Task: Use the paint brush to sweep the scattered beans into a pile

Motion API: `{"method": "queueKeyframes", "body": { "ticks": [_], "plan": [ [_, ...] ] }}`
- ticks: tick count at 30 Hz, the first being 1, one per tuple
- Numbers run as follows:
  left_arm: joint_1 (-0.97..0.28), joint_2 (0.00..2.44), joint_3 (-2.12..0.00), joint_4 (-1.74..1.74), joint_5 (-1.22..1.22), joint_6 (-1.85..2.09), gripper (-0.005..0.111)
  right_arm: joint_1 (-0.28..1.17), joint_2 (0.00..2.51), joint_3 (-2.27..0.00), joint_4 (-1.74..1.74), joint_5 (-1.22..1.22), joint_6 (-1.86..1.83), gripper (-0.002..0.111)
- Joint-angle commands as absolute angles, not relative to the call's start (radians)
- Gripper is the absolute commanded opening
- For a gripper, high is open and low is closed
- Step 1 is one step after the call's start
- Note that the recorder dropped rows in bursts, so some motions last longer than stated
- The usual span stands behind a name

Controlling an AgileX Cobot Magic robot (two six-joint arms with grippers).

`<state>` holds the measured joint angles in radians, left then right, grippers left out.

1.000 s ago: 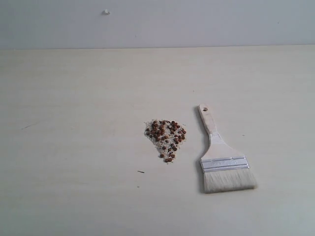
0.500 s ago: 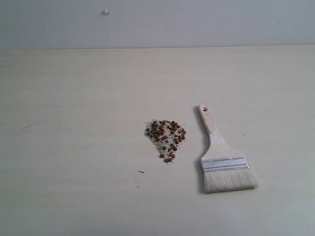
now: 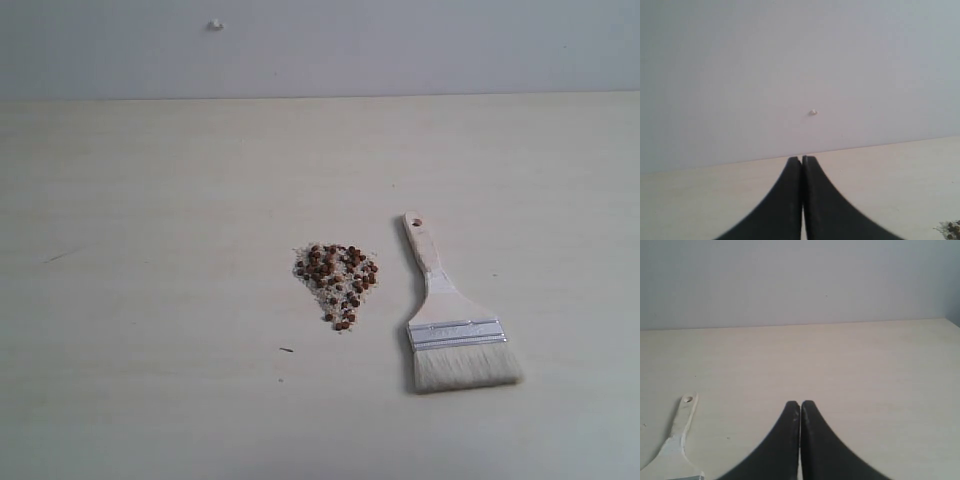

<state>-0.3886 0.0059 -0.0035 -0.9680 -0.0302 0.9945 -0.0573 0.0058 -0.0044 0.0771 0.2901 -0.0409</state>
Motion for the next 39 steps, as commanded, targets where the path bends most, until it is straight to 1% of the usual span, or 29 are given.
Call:
{"method": "queueKeyframes", "body": {
  "ticks": [1,32,34,37,39],
  "plan": [
    [-0.393,0.0,0.0,-0.974,-0.032,0.995,0.0,-0.058,0.0,0.0,0.072,0.289,-0.038,0.0],
    [-0.393,0.0,0.0,-0.945,-0.032,0.971,0.0,-0.058,0.0,0.0,0.072,0.289,-0.038,0.0],
    [-0.393,0.0,0.0,-0.83,-0.032,0.857,0.0,-0.058,0.0,0.0,0.072,0.289,-0.038,0.0],
    [-0.372,0.0,0.0,-0.501,-0.029,0.534,0.0,-0.058,0.0,0.0,0.072,0.289,-0.038,0.0],
    [-0.324,0.0,0.0,-0.158,0.036,0.204,0.0,-0.058,0.0,0.0,0.072,0.289,-0.038,0.0]
  ]
}}
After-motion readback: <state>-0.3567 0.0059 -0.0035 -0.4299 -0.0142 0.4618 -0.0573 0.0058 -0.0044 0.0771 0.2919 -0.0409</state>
